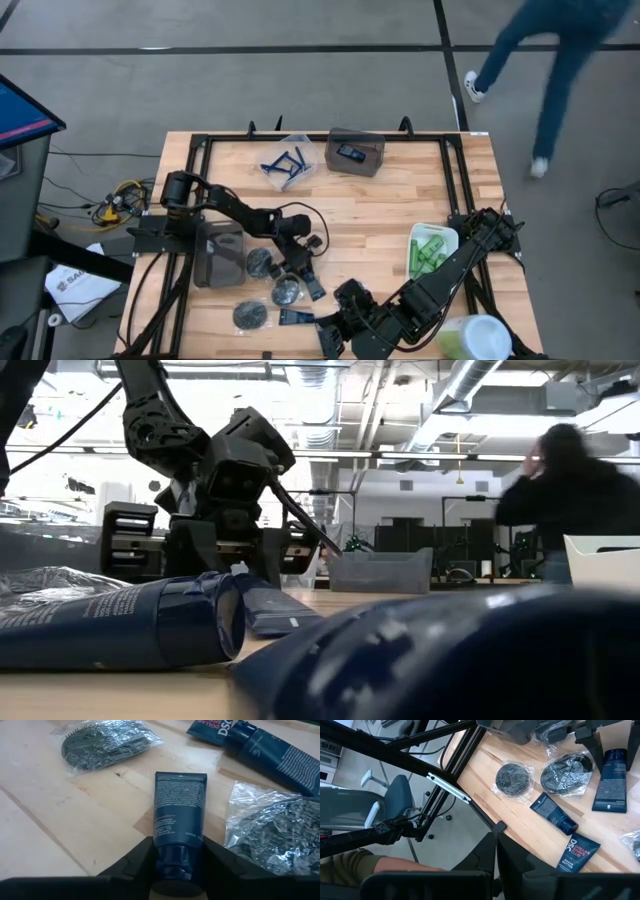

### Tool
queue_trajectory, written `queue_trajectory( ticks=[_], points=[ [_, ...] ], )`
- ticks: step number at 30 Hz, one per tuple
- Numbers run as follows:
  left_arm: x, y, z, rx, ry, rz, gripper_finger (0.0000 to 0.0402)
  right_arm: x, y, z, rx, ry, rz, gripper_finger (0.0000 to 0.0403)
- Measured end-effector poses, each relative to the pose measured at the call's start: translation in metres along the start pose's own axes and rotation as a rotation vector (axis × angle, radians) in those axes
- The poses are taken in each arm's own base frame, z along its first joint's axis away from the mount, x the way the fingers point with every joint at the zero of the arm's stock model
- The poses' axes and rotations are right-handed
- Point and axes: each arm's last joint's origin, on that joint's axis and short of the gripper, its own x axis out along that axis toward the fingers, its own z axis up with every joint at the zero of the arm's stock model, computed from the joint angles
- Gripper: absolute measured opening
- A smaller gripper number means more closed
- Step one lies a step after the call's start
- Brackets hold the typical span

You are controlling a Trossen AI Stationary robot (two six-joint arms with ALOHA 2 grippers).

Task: Pick & Place Travel size toiletries
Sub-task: Put the blue shave cream into the top black bin

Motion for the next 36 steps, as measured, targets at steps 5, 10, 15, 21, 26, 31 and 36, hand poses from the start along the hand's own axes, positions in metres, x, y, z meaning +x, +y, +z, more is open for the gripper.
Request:
queue_trajectory(
  ticks=[5,10,15,21,26,31,36],
  points=[
    [-0.004,0.004,-0.002,-0.089,0.001,0.018,0.0149,0.0,0.0,0.0,-0.002,0.0,-0.003,0.001],
    [-0.022,0.012,0.011,-0.161,-0.026,0.098,0.0147,0.0,-0.001,0.001,-0.005,-0.002,-0.008,0.001],
    [-0.055,0.027,0.029,-0.139,-0.041,0.3,0.012,0.002,-0.001,0.003,-0.008,-0.008,-0.01,0.001],
    [-0.107,0.052,0.036,-0.145,-0.036,0.641,0.0148,0.003,-0.001,0.006,-0.014,-0.032,-0.014,0.001],
    [-0.146,0.073,0.023,-0.174,-0.045,0.841,0.0139,0.004,-0.002,0.009,-0.01,-0.043,-0.018,0.001],
    [-0.176,0.096,0.005,-0.212,-0.063,0.984,0.0117,0.007,-0.002,0.013,-0.003,-0.051,-0.022,0.001],
    [-0.197,0.124,-0.002,-0.266,-0.092,1.077,0.0134,0.009,-0.003,0.019,0.006,-0.06,-0.027,0.001]
  ],
)
